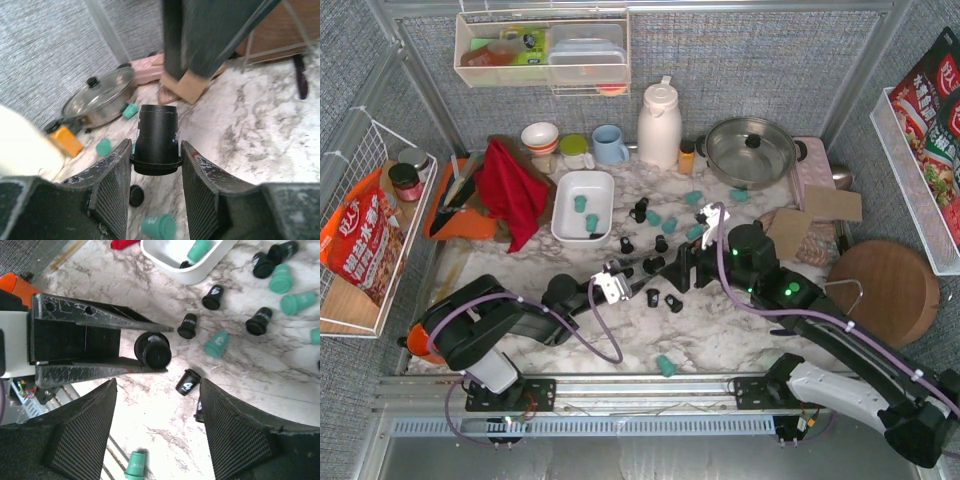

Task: Mix the coffee capsules in the storage basket

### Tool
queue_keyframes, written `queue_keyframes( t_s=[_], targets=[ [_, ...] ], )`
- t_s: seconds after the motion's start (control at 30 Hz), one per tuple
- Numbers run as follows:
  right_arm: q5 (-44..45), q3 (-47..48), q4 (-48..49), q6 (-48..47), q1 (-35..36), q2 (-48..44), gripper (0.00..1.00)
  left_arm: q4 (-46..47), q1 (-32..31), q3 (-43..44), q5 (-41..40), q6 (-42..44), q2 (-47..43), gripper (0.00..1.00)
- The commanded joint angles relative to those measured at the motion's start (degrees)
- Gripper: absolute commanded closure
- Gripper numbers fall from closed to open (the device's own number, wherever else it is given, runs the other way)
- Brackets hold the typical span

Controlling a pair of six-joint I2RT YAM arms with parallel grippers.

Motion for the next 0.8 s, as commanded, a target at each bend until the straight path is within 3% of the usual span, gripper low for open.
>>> queue_keyframes(
  t_s=[0.0,0.1,0.3,0.57,0.7,0.77],
  targets=[
    [5.0,1.5,-4.2,-4.2,-0.4,-2.9,0.29,2.1,1.0,-0.9,-10.5,-0.2,0.1,0.55],
    [8.4,1.8,-7.1,-6.3,-0.5,-4.5,0.28,-1.5,3.9,0.3,-18.2,-2.2,-0.7,0.54],
    [11.8,0.5,-9.6,-7.4,-0.5,-4.9,0.28,-20.5,13.3,8.1,-29.3,-8.5,-2.7,0.52],
    [11.1,-5.3,-6.4,-4.0,0.0,-1.4,0.28,-35.9,22.6,19.9,-31.8,-17.2,4.8,0.49],
    [11.2,-7.6,-4.7,-1.3,2.1,2.1,0.29,-40.4,24.8,24.2,-32.9,-21.9,10.1,0.47],
    [11.7,-7.7,-5.0,-0.7,3.9,4.0,0.29,-41.2,25.1,25.1,-34.1,-23.1,11.7,0.42]
  ],
)
